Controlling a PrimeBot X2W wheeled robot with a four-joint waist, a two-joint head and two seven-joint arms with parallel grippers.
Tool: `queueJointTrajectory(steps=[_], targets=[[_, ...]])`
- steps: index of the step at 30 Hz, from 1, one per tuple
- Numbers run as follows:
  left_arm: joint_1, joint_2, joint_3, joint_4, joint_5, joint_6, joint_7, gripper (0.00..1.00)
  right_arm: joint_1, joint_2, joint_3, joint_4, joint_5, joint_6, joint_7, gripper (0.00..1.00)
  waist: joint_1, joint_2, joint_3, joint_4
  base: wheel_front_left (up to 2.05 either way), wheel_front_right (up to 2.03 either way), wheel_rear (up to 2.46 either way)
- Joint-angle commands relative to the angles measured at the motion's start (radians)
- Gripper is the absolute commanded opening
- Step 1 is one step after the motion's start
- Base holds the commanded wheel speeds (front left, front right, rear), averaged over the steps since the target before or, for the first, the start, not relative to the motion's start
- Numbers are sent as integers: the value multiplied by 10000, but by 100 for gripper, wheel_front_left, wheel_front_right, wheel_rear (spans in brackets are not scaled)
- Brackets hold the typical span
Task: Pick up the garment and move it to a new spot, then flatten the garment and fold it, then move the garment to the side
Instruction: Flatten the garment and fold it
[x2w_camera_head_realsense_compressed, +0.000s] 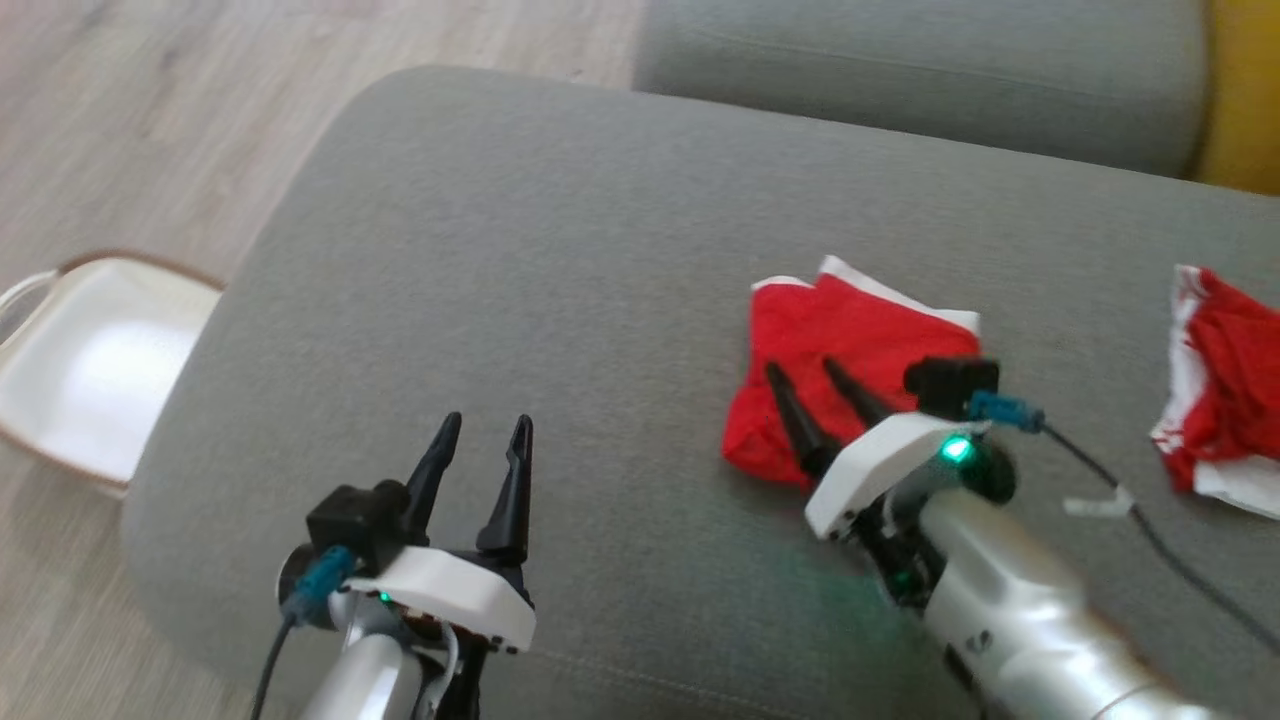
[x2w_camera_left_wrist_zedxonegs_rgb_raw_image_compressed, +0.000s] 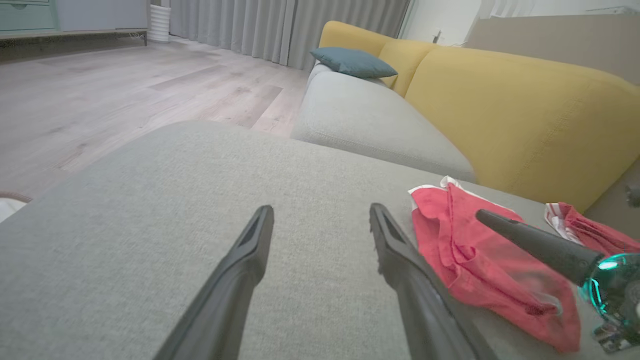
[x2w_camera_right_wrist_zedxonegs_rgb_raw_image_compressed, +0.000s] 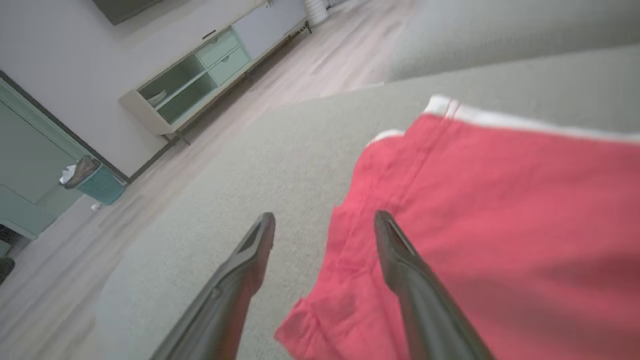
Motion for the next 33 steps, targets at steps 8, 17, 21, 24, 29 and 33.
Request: queueJointTrajectory(steps=[8, 17, 21, 24, 29, 33], targets=[[-406, 20, 764, -914, -24, -14, -122, 100, -443, -1123, -1362, -963, -3029, -7, -472, 100, 0, -1, -309, -1311, 0, 0, 0], [-285, 20, 1231, -1358, -44, 61, -122, 100, 2251, -870, -5067, -4423, -6799, -7, -477, 100, 0, -1, -431, -2264, 0, 0, 0], [-162, 20, 1366, -1490, -20, 95, -122, 100, 3460, -314, -6029, -5644, -7790, -7, -470, 100, 0, -1, -498, -2518, 0, 0, 0], [-15, 20, 1422, -1552, 1, 105, -122, 100, 4169, -59, -6474, -6314, -8208, -7, -373, 100, 0, -1, -542, -2638, 0, 0, 0], [275, 20, 1475, -1601, 30, 57, -122, 100, 4913, 99, -6785, -7036, -8302, -7, -226, 100, 0, -1, -530, -2789, 0, 0, 0], [356, 20, 1488, -1610, 12, 36, -122, 100, 5151, 108, -6688, -7373, -7967, -7, -128, 100, 0, -1, -460, -2798, 0, 0, 0]])
